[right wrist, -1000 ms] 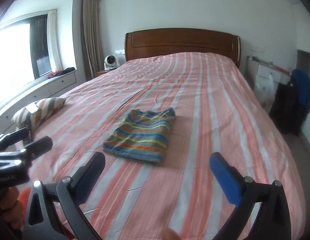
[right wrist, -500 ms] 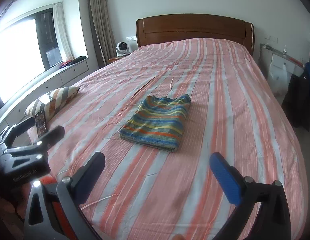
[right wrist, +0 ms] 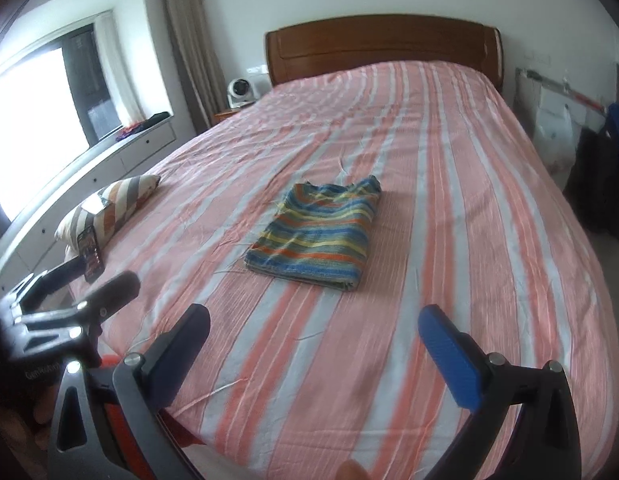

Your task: Fold small clothes

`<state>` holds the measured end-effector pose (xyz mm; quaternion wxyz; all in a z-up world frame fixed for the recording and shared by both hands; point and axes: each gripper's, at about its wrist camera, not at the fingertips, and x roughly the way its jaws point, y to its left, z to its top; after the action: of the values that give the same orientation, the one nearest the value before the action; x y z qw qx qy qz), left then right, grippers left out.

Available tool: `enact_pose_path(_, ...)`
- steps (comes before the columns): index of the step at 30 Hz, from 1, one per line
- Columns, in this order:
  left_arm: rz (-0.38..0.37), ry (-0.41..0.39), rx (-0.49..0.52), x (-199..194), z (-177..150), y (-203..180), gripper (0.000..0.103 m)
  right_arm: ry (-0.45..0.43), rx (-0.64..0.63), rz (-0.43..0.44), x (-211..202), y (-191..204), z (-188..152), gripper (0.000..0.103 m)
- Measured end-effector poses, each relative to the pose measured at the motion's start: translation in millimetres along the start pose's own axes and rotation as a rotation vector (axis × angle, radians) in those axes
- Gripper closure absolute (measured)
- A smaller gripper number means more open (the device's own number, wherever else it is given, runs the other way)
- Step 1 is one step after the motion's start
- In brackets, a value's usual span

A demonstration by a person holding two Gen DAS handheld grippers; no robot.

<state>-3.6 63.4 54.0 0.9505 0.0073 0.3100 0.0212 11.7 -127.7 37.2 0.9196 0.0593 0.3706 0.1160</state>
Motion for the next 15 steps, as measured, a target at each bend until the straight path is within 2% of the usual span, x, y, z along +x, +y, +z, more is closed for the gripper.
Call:
enact_pose_path(4,0.009,0.001,0.002,-0.3,0.2,-3.6,0.000,-0.012,-0.008,-0.031,-3.9,1.3,7.7,0.000)
enact_pose_path(8,0.042,0.001,0.031,0.9,0.3,-8.1,0.000,-0.053,-0.073,-0.062,-6.5,11.5,5.6,0.000)
enact_pose_path(12,0.074,-0.001,0.038,1.1,0.2,-8.1,0.000,-0.035,-0.087,-0.082,1.2,13.3,0.2,0.000)
enact_pose_path(15,0.061,0.028,0.019,5.2,0.3,-4.5,0.000,-0.034,-0.103,-0.108,1.6,15.0,0.0,0.000)
